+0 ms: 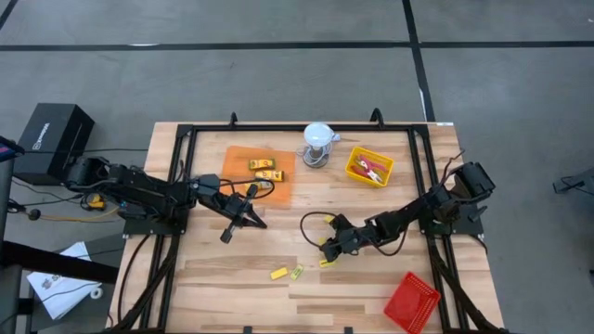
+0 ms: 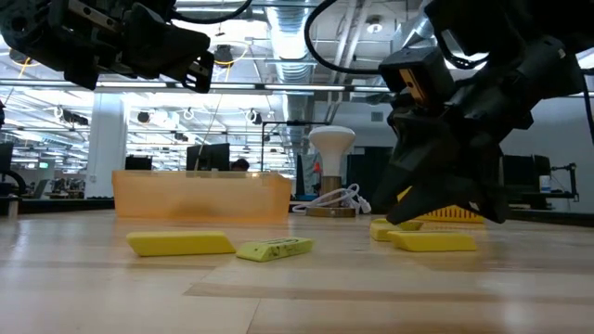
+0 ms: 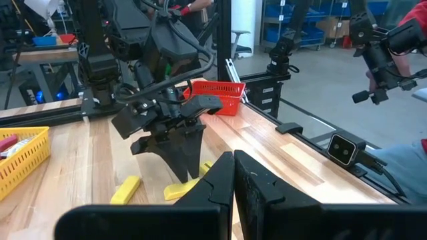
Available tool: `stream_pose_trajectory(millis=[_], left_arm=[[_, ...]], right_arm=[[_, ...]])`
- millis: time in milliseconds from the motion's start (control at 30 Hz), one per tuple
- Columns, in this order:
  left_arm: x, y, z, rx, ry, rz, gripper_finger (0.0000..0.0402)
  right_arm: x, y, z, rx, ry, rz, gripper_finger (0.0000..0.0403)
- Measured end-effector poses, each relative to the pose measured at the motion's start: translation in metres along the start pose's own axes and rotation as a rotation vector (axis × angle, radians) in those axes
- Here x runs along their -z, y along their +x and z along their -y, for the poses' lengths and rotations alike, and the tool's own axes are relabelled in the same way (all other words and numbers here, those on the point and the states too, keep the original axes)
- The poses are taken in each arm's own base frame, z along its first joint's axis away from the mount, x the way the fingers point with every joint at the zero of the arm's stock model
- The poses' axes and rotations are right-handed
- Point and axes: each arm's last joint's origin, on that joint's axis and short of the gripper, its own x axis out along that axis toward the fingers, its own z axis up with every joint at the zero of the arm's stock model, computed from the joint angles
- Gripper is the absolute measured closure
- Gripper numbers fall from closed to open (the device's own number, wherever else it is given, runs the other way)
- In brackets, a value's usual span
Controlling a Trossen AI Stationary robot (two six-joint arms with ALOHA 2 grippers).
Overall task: Pick & Place School Supplies
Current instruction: Put the yellow eraser into the red bin
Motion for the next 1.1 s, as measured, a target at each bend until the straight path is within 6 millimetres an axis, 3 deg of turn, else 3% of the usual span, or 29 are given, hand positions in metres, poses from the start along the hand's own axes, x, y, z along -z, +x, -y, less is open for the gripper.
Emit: stream_pose_trajectory(millis=[1100], left_arm=[[0.002, 0.000, 0.000, 0.002, -0.030, -0.016, 0.0398]], right_arm=[[0.003, -0.001, 0.013, 0.141, -0.021, -0.039, 0.0295]])
